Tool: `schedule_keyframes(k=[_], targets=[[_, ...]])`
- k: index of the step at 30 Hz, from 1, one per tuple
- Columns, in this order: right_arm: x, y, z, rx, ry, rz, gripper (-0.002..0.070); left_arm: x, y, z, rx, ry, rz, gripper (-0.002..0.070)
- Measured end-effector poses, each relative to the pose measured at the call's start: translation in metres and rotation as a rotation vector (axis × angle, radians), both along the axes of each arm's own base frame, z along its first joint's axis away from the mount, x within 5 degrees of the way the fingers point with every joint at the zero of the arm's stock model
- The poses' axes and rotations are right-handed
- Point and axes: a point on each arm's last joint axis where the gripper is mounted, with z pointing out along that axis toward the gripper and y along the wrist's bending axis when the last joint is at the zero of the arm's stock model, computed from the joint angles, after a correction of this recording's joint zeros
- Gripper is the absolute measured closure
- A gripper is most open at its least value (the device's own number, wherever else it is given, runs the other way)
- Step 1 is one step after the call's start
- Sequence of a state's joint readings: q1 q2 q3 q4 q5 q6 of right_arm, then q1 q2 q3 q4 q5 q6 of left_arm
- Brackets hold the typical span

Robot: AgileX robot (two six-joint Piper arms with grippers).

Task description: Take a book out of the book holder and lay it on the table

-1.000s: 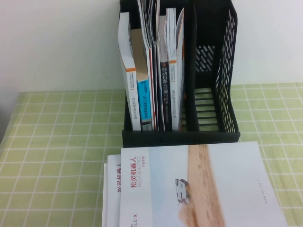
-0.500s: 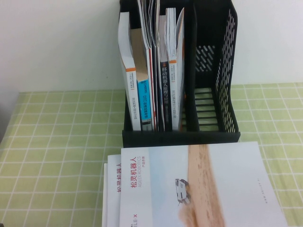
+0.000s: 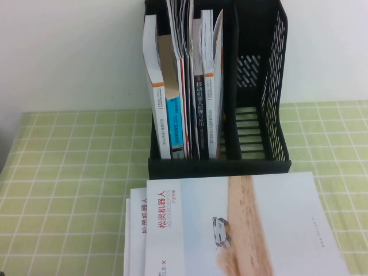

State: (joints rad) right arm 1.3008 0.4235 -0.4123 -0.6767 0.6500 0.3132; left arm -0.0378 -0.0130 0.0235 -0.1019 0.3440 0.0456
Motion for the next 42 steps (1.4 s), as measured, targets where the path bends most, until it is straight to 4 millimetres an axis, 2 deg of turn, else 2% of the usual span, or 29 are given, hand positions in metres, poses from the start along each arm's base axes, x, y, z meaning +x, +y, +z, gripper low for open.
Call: schedule_keyframes(k=[6, 13, 17, 22, 25, 31, 38, 42], targets=[[0.010, -0.024, 0.009, 0.117, -0.035, -0.256, 0.0675, 0.000, 0.000, 0.000, 0.000, 0.000, 0.000, 0.0678], [0.000, -0.057, 0.020, 0.576, 0.005, -0.687, 0.0675, 0.000, 0.000, 0.000, 0.000, 0.000, 0.000, 0.0678], [-0.005, -0.063, -0.002, 0.710, -0.018, -0.819, 0.0675, 0.000, 0.000, 0.000, 0.000, 0.001, 0.000, 0.0678], [0.000, -0.063, -0.058, 0.827, 0.061, -0.913, 0.0675, 0.000, 0.000, 0.000, 0.000, 0.001, 0.000, 0.0678], [0.004, -0.059, -0.081, 0.840, 0.051, -0.879, 0.0675, 0.000, 0.000, 0.000, 0.000, 0.001, 0.000, 0.0678], [0.004, -0.060, -0.084, 0.722, -0.023, -0.854, 0.0675, 0.000, 0.000, 0.000, 0.000, 0.001, 0.000, 0.0678], [0.002, -0.066, -0.100, 0.590, 0.086, -0.969, 0.0675, 0.000, 0.000, 0.000, 0.000, 0.001, 0.000, 0.0678], [0.000, -0.063, -0.104, 0.520, 0.115, -0.925, 0.0675, 0.000, 0.000, 0.000, 0.000, 0.001, 0.000, 0.0678]])
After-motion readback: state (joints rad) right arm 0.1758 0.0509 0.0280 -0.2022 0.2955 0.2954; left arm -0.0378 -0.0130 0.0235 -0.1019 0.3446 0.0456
